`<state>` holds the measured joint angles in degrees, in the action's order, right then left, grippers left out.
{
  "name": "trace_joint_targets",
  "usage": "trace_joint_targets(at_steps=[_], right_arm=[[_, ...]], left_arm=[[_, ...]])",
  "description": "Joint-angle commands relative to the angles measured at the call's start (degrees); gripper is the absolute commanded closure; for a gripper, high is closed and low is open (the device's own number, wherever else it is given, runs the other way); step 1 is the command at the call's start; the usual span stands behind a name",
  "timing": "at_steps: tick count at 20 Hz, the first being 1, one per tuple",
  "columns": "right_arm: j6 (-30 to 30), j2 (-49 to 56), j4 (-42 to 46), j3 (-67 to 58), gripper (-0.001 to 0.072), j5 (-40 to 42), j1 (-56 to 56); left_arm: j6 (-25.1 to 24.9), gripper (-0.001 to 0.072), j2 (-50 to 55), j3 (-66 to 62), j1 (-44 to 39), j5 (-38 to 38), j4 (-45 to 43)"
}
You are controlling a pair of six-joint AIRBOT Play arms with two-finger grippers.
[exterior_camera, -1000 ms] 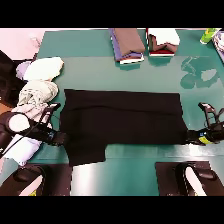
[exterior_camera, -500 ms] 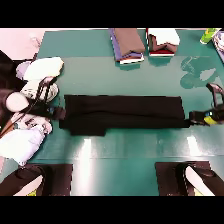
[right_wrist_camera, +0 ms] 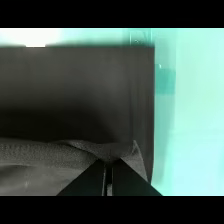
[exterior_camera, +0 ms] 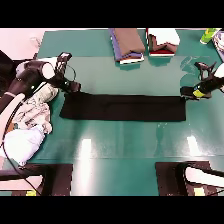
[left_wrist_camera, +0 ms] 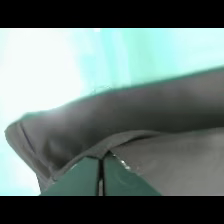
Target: Fold the shirts.
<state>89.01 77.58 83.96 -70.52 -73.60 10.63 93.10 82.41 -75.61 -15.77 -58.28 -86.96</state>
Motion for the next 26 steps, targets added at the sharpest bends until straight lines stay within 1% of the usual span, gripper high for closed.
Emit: trace_joint_targets(at_steps=[1, 2, 3, 4, 5, 6, 7, 9, 10, 11, 12, 16, 19, 21, 23, 24, 25, 26], right_arm=[[0.1, 6.3, -0.5, -6.0, 0.0691, -0.1, -0.3], [0.2, 7.3, -0.9, -6.8, 0.0690, 0.0, -0.3], [0.0, 8.0, -2.5, -7.7, 0.0658, 0.2, -0.3], [-0.6, 8.3, -4.8, -8.7, 0.0451, 0.6, 0.3], [-1.1, 8.3, -6.4, -9.7, 0.0317, 0.8, 0.8], [-1.3, 8.3, -6.3, -10.9, 0.0296, 0.1, 1.4], [-2.3, 8.1, -5.9, -11.6, 0.0259, -1.2, 2.1], [-3.2, 7.0, -5.9, -10.2, 0.0237, -3.4, 4.6], [-3.2, 6.3, -5.9, -7.9, 0.0189, -3.5, 6.2], [-3.2, 5.7, -5.9, -5.2, 0.0154, -3.1, 7.8], [-3.2, 5.6, -6.0, -2.5, 0.0152, -2.6, 9.4], [-4.1, 7.1, -6.5, 4.9, 0.0154, 1.8, 11.1], [-4.5, 9.0, -7.4, 5.2, 0.0156, 2.8, 9.5], [-4.5, 9.6, -10.1, 5.2, 0.0158, 4.1, 8.5], [-4.5, 9.9, -10.8, 5.2, 0.0161, 4.5, 7.5], [-4.5, 9.9, -10.8, 5.2, 0.0228, 4.5, 7.1], [-4.7, 9.8, -10.8, 5.2, 0.0311, 4.5, 7.1], [-4.7, 9.8, -10.8, 5.2, 0.0424, 4.4, 7.1]], left_arm=[[-0.1, 0.0681, 3.9, -3.0, 0.0, 2.4, -1.1], [-0.1, 0.0670, 3.8, -3.1, 0.0, 2.5, -1.1], [-0.1, 0.0401, 3.8, -3.2, 0.0, 2.0, -1.1], [0.0, 0.0237, 3.7, -3.4, 0.0, 1.4, -1.1], [-0.1, 0.0241, 3.5, -3.4, 0.0, 0.7, -1.1], [-0.1, 0.0241, 3.0, -3.4, 0.0, 0.0, -1.0], [-0.1, 0.0242, 2.5, -3.3, 0.0, -0.9, -0.9], [-0.1, 0.0242, 1.9, -3.3, -0.1, -3.4, -0.6], [-0.1, 0.0311, 1.9, -3.3, -0.1, -4.9, 0.1], [-0.1, 0.0500, 1.9, -3.3, -0.1, -5.8, 0.5], [-0.2, 0.0679, 1.9, -3.3, -0.1, -5.7, 1.1], [-0.2, 0.0683, 1.9, -3.3, -0.1, -4.7, 6.4], [-0.2, 0.0683, 1.9, -3.3, -0.1, -4.0, 9.3], [-0.1, 0.0683, 1.9, -3.3, -0.1, -4.1, 9.4], [-0.1, 0.0683, 1.9, -3.3, -0.1, -4.2, 9.7], [-0.1, 0.0682, 1.9, -3.3, -0.1, -4.2, 10.0], [-0.1, 0.0683, 2.0, -3.3, -0.1, -4.1, 10.5], [-0.1, 0.0683, 2.2, -3.3, -0.1, -4.1, 11.4]])
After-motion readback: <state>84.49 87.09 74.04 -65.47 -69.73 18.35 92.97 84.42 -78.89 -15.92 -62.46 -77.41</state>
